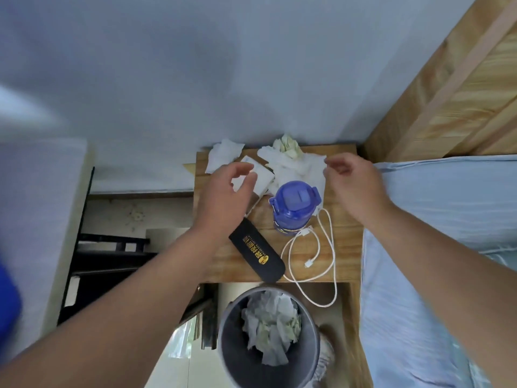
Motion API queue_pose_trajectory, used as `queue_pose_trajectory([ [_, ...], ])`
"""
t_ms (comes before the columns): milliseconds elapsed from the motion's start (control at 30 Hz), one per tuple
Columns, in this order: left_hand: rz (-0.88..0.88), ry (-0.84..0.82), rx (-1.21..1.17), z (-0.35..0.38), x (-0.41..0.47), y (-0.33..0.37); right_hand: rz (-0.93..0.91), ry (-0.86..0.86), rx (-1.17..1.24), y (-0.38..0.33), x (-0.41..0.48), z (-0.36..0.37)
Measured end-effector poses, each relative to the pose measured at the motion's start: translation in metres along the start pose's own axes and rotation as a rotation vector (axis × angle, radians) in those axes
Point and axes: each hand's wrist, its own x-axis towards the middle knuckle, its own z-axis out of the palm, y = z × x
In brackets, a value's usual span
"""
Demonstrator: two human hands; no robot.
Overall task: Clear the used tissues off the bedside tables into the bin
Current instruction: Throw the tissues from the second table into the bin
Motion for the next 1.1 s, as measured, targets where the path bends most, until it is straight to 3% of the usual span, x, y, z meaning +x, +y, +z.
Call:
queue_pose_trajectory([
  [167, 0.24, -0.078, 0.305, 0.026, 0.049, 0.01, -0.051, -0.138, -0.25, 0.017, 0.043, 0.019],
  [300, 0.471, -0.239, 0.596, 0.049, 0.067, 0.006, -0.074, -0.275, -0.4, 0.038, 0.054, 0.027],
  [467, 0.548, -0.457, 0.77, 0.065, 0.085, 0.003, -0.198, -0.387, -0.733, 0.044, 0.056, 0.034],
  [567, 0.628, -0.479, 0.912, 0.071, 0.087, 0.005, -0.172, -0.356, -0.754, 0.044, 0.054, 0.037],
  [700, 0.559, -0.484, 0.919, 0.071, 0.088, 0.004, -0.177, -0.28, -0.721, 0.046, 0.053, 0.037],
  [800, 0.538, -0.438, 0.777, 0.074, 0.083, 0.0, -0.184, -0.193, -0.665, 0.042, 0.05, 0.033],
  [867, 0.638, -0.409, 0.782, 0.07, 0.08, -0.003, -0.199, -0.168, -0.599, 0.037, 0.046, 0.031],
  [967, 0.699, -0.558, 0.667, 0.066, 0.079, 0.0, -0.229, -0.156, -0.527, 0.031, 0.042, 0.028],
  [1100, 0.707, -0.462, 0.549, 0.063, 0.081, 0.0, -0.262, -0.176, -0.535, 0.025, 0.035, 0.025],
])
